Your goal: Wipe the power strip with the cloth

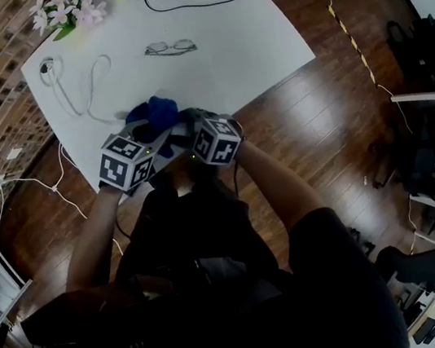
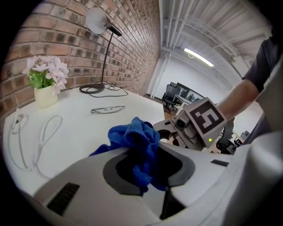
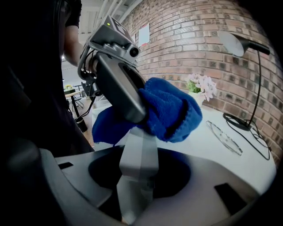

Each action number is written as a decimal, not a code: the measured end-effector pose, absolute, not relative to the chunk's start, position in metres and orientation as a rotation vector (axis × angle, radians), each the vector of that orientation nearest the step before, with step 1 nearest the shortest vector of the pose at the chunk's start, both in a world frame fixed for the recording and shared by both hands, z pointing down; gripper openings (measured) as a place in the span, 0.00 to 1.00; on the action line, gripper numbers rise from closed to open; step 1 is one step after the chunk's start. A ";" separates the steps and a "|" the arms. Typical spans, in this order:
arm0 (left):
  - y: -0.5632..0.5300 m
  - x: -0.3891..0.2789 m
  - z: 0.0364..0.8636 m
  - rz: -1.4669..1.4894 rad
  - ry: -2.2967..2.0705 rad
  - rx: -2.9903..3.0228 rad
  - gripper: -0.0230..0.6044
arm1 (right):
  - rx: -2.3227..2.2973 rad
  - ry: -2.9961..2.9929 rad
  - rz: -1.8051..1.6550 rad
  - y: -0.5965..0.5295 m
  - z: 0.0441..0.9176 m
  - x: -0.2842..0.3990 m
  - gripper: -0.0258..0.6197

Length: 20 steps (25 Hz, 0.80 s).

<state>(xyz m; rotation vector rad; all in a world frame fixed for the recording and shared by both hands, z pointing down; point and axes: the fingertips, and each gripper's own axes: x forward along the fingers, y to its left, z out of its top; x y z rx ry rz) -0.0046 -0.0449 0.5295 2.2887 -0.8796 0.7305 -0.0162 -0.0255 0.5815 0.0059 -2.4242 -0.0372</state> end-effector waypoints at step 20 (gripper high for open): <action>-0.046 -0.091 0.528 0.655 -1.109 2.202 0.20 | 0.037 -2.428 -0.042 -0.025 0.581 -0.016 0.30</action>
